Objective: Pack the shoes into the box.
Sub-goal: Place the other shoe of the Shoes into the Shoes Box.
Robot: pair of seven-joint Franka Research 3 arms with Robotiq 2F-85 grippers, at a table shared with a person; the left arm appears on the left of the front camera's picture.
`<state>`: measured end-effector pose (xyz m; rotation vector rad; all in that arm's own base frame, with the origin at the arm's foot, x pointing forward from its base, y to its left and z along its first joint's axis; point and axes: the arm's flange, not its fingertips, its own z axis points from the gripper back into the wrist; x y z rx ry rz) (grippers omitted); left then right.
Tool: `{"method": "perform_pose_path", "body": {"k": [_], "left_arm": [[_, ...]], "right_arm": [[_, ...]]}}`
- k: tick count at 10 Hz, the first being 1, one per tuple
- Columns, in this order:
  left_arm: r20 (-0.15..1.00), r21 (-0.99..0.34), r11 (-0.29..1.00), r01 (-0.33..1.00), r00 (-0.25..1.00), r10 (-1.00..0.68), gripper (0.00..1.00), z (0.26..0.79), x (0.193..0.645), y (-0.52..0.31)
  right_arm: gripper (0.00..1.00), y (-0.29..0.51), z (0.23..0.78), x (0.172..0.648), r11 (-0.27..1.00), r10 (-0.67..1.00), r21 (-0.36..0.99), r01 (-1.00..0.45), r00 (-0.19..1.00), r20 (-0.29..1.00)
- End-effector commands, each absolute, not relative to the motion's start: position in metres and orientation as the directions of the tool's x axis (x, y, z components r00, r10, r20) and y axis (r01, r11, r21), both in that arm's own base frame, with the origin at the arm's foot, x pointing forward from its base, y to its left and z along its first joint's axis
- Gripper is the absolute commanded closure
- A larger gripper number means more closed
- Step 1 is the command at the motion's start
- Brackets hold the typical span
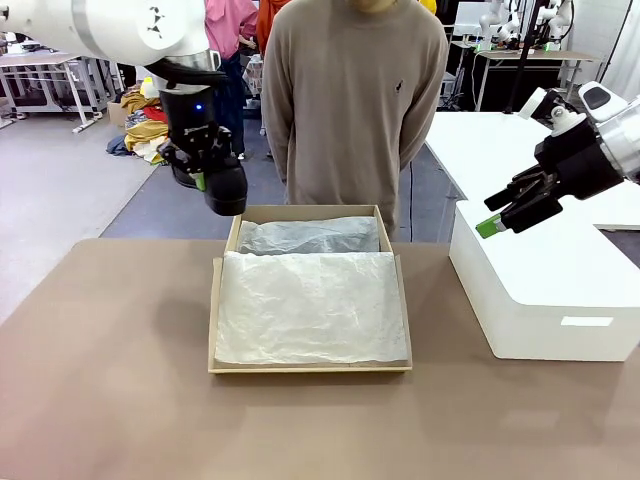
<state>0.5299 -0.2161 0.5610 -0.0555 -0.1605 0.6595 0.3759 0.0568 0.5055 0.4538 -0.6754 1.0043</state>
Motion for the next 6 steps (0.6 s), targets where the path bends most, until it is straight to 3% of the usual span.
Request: {"method": "perform_pose_path", "body": {"k": [1,6], "left_arm": [[0.145,-0.156,0.759,-0.632,0.746,0.650,1.00,0.5666,0.5363,-0.2289],[0.134,-0.128,0.778,-0.616,0.766,0.629,1.00,0.5615,0.5323,-0.2251]], "right_arm": [[0.00,0.0568,0.5044,0.3801,0.451,0.605,0.031,-0.892,0.331,0.724],[0.00,0.0568,0.5044,0.3801,0.451,0.605,0.031,-0.892,0.331,0.724]]}}
